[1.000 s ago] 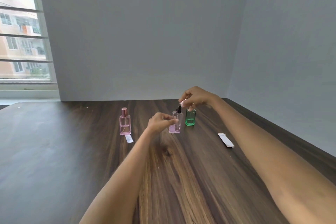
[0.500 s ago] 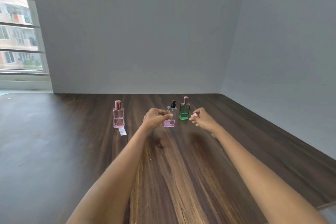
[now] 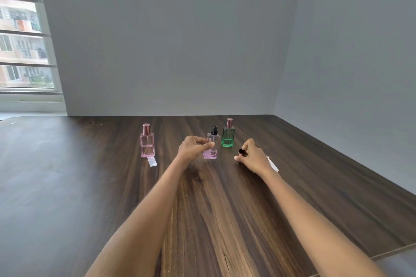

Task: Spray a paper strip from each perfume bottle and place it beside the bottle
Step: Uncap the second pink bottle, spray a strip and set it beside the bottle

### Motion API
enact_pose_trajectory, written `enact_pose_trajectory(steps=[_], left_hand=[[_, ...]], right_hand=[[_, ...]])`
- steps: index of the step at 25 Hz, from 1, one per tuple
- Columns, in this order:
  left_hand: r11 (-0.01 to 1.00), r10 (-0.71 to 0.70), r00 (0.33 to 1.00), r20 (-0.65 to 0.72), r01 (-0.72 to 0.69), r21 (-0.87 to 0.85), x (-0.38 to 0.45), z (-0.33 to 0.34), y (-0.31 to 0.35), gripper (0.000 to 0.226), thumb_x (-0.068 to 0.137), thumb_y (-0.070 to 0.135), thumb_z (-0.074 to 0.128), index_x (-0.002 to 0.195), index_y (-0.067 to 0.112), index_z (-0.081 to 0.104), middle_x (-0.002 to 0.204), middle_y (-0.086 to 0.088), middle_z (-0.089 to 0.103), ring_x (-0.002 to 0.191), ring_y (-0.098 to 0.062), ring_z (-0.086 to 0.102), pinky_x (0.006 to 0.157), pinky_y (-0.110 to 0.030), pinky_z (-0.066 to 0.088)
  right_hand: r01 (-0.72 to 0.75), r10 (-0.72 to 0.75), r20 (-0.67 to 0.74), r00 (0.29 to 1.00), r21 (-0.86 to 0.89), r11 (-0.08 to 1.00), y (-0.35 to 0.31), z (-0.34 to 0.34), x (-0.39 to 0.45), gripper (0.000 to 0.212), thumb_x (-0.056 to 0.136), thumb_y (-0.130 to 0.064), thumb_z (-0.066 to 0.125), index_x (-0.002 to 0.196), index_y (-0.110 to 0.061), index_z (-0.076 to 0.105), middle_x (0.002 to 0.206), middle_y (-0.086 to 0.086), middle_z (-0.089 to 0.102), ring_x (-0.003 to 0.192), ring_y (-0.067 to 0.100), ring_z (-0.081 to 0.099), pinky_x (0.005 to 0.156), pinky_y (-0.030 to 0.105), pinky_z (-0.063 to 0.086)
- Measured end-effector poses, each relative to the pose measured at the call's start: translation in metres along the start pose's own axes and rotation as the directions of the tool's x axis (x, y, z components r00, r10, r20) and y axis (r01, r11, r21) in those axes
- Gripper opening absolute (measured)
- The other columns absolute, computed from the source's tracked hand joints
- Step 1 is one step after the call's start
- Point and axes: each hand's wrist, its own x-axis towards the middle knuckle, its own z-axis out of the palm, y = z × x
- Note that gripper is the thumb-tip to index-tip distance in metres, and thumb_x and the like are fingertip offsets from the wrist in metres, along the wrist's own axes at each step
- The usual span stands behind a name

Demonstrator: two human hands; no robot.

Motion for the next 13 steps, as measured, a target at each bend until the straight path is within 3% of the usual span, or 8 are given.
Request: enact_pose_trajectory(steps=[4, 9, 11, 13], left_hand=[[1.0, -0.003, 1.0, -0.003, 0.003, -0.017, -0.001, 0.0, 0.001, 0.03, 0.077, 0.036, 0.075, 0.096, 0.012, 0.077, 0.097, -0.007, 0.076, 0.1, -0.024, 0.068, 0.101, -0.045, 0.048], [0.999, 0.011, 1.0, -0.009, -0.011, -0.043, -0.003, 0.002, 0.004, 0.03, 0.081, 0.029, 0.073, 0.099, 0.005, 0.075, 0.097, -0.011, 0.074, 0.09, -0.021, 0.066, 0.092, -0.036, 0.051], [0.998, 0.021, 1.0, -0.013, -0.021, -0.067, -0.004, 0.003, 0.005, 0.029, 0.082, 0.025, 0.073, 0.099, 0.002, 0.074, 0.091, -0.011, 0.073, 0.086, -0.019, 0.064, 0.088, -0.033, 0.051], [0.995, 0.023, 1.0, -0.013, -0.025, -0.099, -0.003, 0.003, 0.005, 0.028, 0.081, 0.024, 0.074, 0.098, 0.002, 0.074, 0.09, -0.011, 0.073, 0.086, -0.019, 0.065, 0.09, -0.034, 0.051]], right_hand=[[-0.025, 0.027, 0.071, 0.997, -0.032, 0.999, -0.001, -0.003, 0.003, 0.052, 0.084, -0.025, 0.067, 0.125, -0.012, 0.038, 0.124, 0.014, 0.057, 0.114, 0.031, 0.055, 0.09, 0.035, 0.041], [-0.043, 0.037, 0.129, 0.991, 0.045, 0.998, 0.0, -0.007, 0.001, 0.078, 0.076, -0.031, 0.075, 0.139, -0.016, 0.031, 0.139, 0.011, 0.05, 0.127, 0.028, 0.048, 0.103, 0.037, 0.037], [0.004, -0.01, 0.041, 0.999, 0.129, 0.992, -0.005, -0.012, 0.0, 0.083, 0.073, -0.036, 0.078, 0.139, -0.017, 0.033, 0.137, 0.008, 0.051, 0.127, 0.024, 0.046, 0.101, 0.035, 0.037], [0.107, -0.09, -0.097, 0.991, 0.186, 0.977, -0.014, -0.016, 0.0, 0.074, 0.074, -0.038, 0.076, 0.135, -0.016, 0.039, 0.13, 0.006, 0.055, 0.124, 0.02, 0.046, 0.096, 0.03, 0.036]])
